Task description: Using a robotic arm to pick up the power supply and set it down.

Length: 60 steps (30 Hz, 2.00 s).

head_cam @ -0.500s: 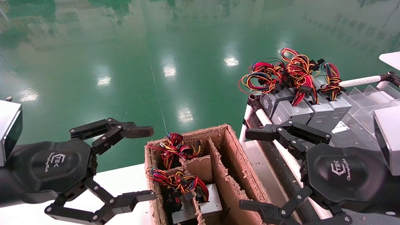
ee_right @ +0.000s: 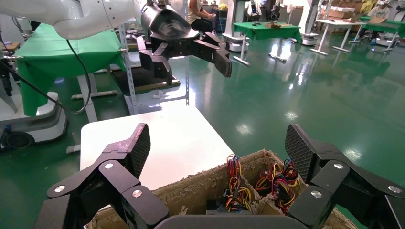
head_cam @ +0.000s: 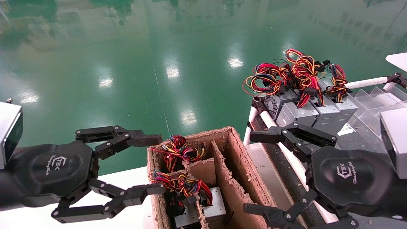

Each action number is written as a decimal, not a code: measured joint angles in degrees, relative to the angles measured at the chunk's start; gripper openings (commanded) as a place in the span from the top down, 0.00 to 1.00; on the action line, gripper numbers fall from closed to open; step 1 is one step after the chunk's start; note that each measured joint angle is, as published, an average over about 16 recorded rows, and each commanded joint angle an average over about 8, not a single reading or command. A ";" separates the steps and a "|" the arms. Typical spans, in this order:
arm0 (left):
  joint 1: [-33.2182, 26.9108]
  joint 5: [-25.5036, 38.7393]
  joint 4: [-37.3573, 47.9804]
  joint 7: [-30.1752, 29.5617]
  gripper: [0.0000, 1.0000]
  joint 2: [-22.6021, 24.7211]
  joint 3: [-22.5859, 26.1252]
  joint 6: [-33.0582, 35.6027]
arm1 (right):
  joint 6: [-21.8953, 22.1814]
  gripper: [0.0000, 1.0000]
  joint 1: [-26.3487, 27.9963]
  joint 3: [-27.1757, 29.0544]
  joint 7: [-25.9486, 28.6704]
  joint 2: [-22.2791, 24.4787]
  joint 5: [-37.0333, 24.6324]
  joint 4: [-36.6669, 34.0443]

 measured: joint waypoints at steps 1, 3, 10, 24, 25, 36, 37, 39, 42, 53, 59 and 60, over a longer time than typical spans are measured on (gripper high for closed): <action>0.00 0.00 0.00 0.00 1.00 0.00 0.00 0.00 | 0.00 0.00 0.00 0.00 0.00 0.00 0.00 0.00; 0.00 0.00 0.00 0.00 1.00 0.00 0.00 0.00 | 0.00 0.00 0.00 0.00 0.00 0.00 0.00 0.00; 0.00 0.00 0.00 0.00 1.00 0.00 0.00 0.00 | 0.00 0.00 0.00 0.00 0.00 0.00 0.00 0.00; 0.00 0.00 0.00 0.00 1.00 0.00 0.00 0.00 | 0.00 0.00 0.00 0.00 0.00 0.00 0.00 0.00; 0.00 0.00 0.00 0.00 1.00 0.00 0.00 0.00 | 0.00 0.00 0.00 0.00 0.00 0.00 0.00 0.00; 0.00 0.00 0.00 0.00 0.00 0.00 0.00 0.00 | 0.00 0.00 0.00 0.00 0.00 0.00 0.00 0.00; 0.00 0.00 0.00 0.00 0.00 0.00 0.00 0.00 | 0.00 0.00 0.00 0.00 0.00 0.00 0.00 0.00; 0.00 0.00 0.00 0.00 0.00 0.00 0.00 0.00 | 0.00 0.00 0.00 0.00 0.00 0.00 0.00 0.00; 0.00 0.00 0.00 0.00 0.00 0.00 0.00 0.00 | 0.00 0.00 -0.01 0.00 0.01 0.00 0.01 0.02; 0.00 0.00 0.01 0.00 0.00 0.00 0.00 0.00 | 1.71 0.00 0.02 -1.08 0.60 -0.85 -2.24 0.16; 0.00 0.00 0.01 0.01 0.00 0.00 0.00 0.00 | 4.11 0.00 -0.03 -2.69 1.80 -2.04 -5.23 0.60; 0.00 0.00 0.02 0.01 0.00 0.00 0.00 0.00 | 4.56 0.00 -0.04 -2.99 2.02 -2.25 -5.78 0.70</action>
